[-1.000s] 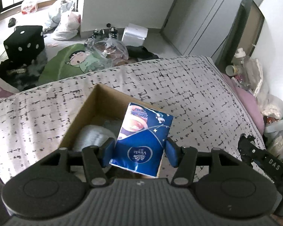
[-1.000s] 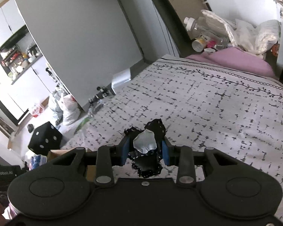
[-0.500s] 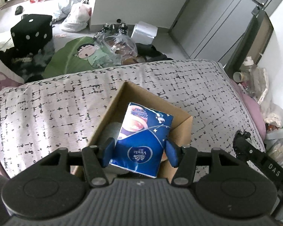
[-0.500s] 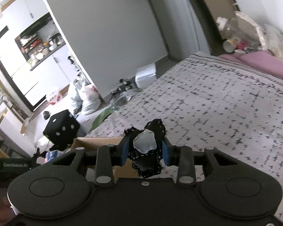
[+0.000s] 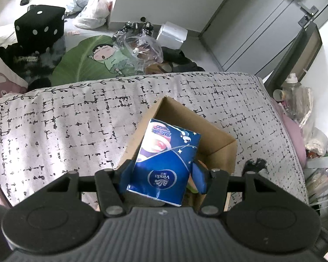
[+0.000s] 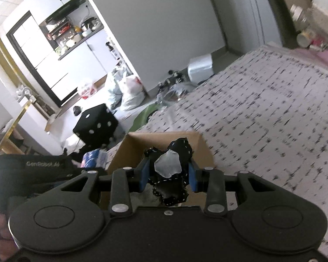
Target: Organize soft objects
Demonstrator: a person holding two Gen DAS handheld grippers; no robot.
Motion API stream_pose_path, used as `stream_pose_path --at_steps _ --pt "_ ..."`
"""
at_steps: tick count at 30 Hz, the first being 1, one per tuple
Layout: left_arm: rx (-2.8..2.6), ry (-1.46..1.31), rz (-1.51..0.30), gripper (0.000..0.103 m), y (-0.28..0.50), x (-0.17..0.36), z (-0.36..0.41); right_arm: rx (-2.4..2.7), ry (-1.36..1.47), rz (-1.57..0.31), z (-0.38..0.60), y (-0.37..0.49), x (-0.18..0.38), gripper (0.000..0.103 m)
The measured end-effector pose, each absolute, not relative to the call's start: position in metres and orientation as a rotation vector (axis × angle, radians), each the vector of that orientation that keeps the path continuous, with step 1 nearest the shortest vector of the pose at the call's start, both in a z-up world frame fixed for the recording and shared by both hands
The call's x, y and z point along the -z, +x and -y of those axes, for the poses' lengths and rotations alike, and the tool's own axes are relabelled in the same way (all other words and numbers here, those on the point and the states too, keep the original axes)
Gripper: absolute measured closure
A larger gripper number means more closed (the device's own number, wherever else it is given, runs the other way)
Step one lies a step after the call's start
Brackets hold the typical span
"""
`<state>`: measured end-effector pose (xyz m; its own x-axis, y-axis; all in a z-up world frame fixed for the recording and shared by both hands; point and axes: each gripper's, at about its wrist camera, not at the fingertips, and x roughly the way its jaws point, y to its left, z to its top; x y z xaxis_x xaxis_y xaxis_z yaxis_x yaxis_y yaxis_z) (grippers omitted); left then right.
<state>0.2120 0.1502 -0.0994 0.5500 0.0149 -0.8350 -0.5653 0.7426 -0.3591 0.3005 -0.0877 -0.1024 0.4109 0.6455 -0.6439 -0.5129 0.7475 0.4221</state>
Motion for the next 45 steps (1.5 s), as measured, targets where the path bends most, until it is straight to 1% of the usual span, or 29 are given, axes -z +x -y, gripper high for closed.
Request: stream_pose_path --at_steps 2,5,6,7,9,21,29,31,43,44,45 --pt "-0.369 -0.667 -0.939 0.047 0.213 0.100 -0.152 -0.747 0.169 -0.902 0.083 0.300 0.104 0.065" --pt "-0.359 -0.667 -0.943 0.047 0.217 0.100 -0.155 -0.751 0.166 -0.955 0.078 0.301 0.106 0.050" --pt "-0.357 -0.666 -0.944 0.047 0.218 0.100 -0.156 -0.735 0.165 -0.961 0.077 0.302 0.105 0.038" --pt "-0.356 -0.665 -0.945 0.047 0.220 0.099 -0.156 -0.725 0.173 -0.952 0.079 0.302 0.103 0.029" --pt "-0.350 -0.662 -0.945 0.047 0.225 0.098 -0.157 -0.711 0.197 -0.928 0.085 0.304 0.100 0.025" --pt "-0.335 -0.619 -0.969 0.047 0.257 0.098 -0.146 -0.538 0.280 -0.971 0.119 0.336 0.113 0.024" --pt "-0.387 -0.566 -0.971 0.039 0.271 0.092 -0.138 -0.537 0.303 -0.977 0.126 0.345 0.114 0.024" --pt "-0.397 -0.565 -0.971 0.036 0.271 0.090 -0.138 -0.539 0.308 -0.975 0.127 0.345 0.113 0.024" --pt "-0.417 -0.518 -0.969 0.034 0.253 0.074 -0.125 -0.518 0.350 -0.965 0.144 0.336 0.108 0.024" --pt "-0.412 -0.513 -0.971 0.033 0.251 0.072 -0.123 -0.523 0.369 -0.969 0.147 0.333 0.107 0.024" --pt "-0.406 -0.506 -0.971 0.029 0.248 0.070 -0.121 -0.530 0.374 -0.969 0.150 0.330 0.106 0.024"
